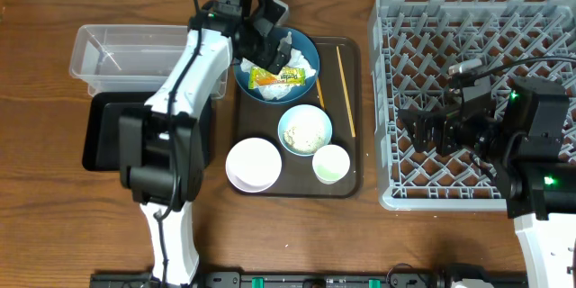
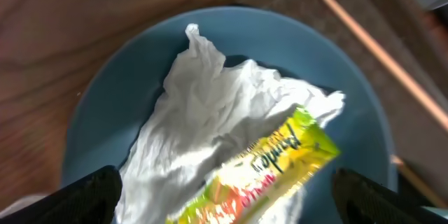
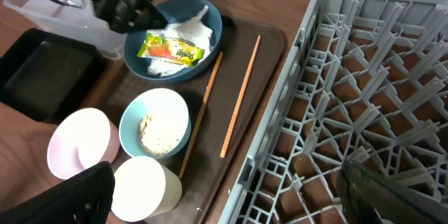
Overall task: Sort waste into correct bins and load items into the dishwasher rack
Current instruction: 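Reach the left gripper to the blue plate and grasp tissue and wrapper, then carry the tissue and yellow wrapper left and drop into clear bin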
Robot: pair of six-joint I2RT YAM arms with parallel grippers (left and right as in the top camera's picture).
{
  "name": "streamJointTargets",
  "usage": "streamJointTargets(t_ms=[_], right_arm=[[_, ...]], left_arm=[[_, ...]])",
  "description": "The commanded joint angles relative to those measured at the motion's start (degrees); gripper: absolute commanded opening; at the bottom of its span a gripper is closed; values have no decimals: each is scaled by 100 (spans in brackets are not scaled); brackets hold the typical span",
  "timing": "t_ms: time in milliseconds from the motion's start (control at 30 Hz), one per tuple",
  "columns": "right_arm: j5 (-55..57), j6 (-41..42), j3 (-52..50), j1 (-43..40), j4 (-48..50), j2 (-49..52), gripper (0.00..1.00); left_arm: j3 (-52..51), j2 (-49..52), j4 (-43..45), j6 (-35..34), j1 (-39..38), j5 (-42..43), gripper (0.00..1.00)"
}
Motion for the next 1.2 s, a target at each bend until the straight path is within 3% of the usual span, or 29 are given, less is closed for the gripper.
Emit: streamJointTargets(t_ms=[0,567,667,733,967,1100,1167], right_arm=[[-101,83,125,72,-4,2,99],[-63,83,125,72,-46,2,99],[-63,83,125,72,-48,2,99],[-63,83,125,72,-48,2,99],[-63,83,125,72,-46,2,99],[-63,83,125,72,-46,2,99],[-63,83,125,72,-46,2,99]], left_arm=[[114,236,136,490,-9,-31,98],[109,997,516,608,-42,-315,100],[72,1029,518,608,-46,-315,97],[66,1029,516,605,-46,-315,88],[68,1025,516,509,-52,-308,33],[68,914,557,234,-50,-310,12],[68,767,579,109,-50,-313,8]])
